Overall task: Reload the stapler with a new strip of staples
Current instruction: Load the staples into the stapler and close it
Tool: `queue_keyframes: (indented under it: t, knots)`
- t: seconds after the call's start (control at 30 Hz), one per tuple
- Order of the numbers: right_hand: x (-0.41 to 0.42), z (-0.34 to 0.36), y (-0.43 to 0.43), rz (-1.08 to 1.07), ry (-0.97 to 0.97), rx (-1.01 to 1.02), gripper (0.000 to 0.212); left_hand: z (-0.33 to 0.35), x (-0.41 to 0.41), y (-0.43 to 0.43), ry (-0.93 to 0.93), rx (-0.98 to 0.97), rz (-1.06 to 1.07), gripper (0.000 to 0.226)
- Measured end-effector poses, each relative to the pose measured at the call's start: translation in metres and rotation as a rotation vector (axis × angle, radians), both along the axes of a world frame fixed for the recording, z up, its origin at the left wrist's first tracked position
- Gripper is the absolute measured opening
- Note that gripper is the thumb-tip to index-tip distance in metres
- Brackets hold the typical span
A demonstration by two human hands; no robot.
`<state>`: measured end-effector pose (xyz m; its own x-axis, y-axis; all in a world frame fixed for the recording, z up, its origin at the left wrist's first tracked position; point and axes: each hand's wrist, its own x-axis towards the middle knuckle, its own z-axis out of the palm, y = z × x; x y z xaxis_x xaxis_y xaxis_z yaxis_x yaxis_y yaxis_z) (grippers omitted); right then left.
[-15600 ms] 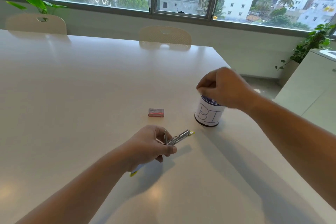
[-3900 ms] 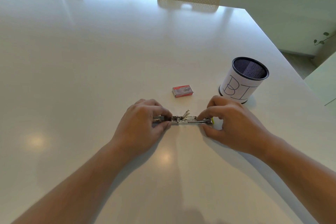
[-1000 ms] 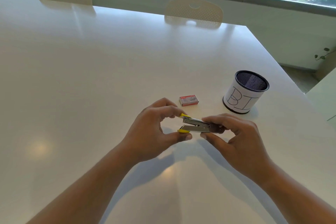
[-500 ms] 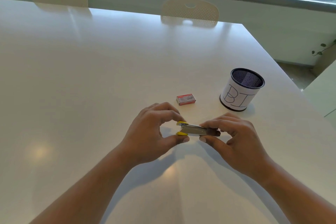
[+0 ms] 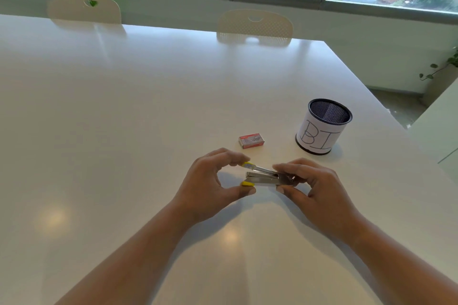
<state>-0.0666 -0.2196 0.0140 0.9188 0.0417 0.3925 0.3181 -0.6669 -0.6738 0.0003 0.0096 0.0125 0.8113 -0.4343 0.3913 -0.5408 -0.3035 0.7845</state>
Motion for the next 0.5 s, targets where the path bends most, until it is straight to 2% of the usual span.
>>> queue_keyframes:
  t: [0.17, 0.5]
  knots:
    - [0.005, 0.002, -0.004, -0.117, 0.007, 0.044, 0.045, 0.000, 0.005, -0.003, 0.034, 0.137, 0.032, 0.045]
    - [0.032, -0.006, -0.006, -0.208, 0.087, 0.042, 0.038, 0.001, 0.030, -0.024, 0.053, 0.408, 0.103, 0.049]
